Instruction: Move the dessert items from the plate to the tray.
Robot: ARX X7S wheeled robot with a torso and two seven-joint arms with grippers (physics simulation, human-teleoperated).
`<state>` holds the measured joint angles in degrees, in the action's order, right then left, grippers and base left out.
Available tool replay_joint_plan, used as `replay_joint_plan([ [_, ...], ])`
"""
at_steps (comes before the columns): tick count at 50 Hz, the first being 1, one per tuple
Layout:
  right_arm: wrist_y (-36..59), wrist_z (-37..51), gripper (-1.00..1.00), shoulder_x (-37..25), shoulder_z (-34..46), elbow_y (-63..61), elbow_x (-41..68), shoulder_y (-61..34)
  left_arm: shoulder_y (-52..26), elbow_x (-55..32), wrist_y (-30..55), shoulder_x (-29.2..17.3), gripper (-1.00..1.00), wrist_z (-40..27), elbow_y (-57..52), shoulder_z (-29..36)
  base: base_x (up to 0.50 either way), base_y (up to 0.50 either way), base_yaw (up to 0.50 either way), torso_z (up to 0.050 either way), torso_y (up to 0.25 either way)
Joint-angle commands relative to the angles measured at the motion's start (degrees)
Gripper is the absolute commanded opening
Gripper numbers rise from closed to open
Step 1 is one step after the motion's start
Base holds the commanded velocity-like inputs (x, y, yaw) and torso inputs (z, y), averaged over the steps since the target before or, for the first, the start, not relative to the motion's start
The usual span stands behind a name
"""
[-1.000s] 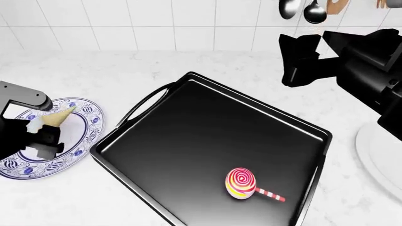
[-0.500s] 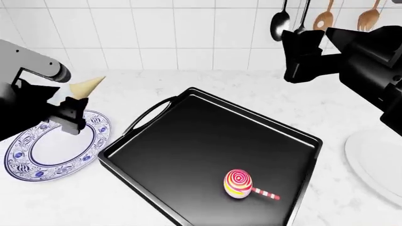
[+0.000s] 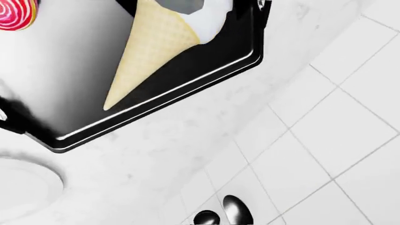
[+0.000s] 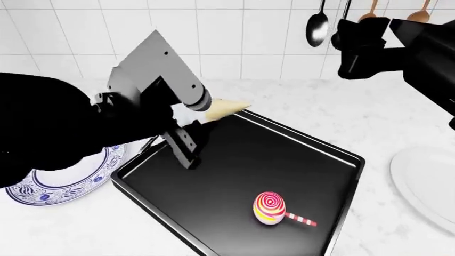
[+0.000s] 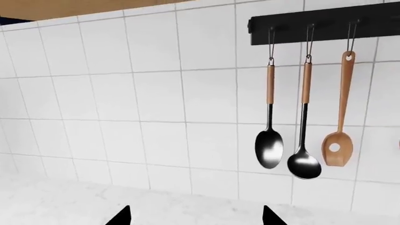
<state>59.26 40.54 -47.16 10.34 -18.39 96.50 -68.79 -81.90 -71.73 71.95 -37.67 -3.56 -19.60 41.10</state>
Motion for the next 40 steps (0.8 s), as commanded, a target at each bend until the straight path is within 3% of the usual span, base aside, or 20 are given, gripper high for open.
replay_joint_plan([
  [1, 0.0, 0.5, 1.0, -0.3, 0.0, 0.3, 0.4, -1.3, -0.3, 3.9, -1.9, 5.8, -1.0, 5.1, 0.3, 6.3, 0.0, 0.0, 0.0, 0.0, 0.0],
  [20, -1.2, -0.7, 1.0, -1.0, -0.8, -0.2, -0.1, 1.2, -0.7, 6.7, -1.4, 5.5, -1.0, 7.9, 0.3, 10.9, 0.0, 0.0, 0.0, 0.0, 0.0],
  [21, -1.2, -0.8, 1.0, -1.1, -0.9, -0.2, -0.2, 1.4, -0.7, 6.4, -1.1, 5.4, 1.0, 7.8, 0.0, 10.9, 0.0, 0.0, 0.0, 0.0, 0.0],
  [32, -1.9, -0.9, 1.0, -1.6, -1.3, -0.5, -0.1, 2.5, -1.2, 5.6, 0.1, 4.7, 1.0, 7.3, -0.8, 11.3, 0.0, 0.0, 0.0, 0.0, 0.0],
  [40, -2.1, -0.6, 1.0, -1.7, -1.4, -0.8, 0.3, 2.7, -5.3, 4.0, -0.3, 4.6, 1.0, 6.1, 0.1, 7.2, 0.0, 0.0, 0.0, 0.0, 0.0],
])
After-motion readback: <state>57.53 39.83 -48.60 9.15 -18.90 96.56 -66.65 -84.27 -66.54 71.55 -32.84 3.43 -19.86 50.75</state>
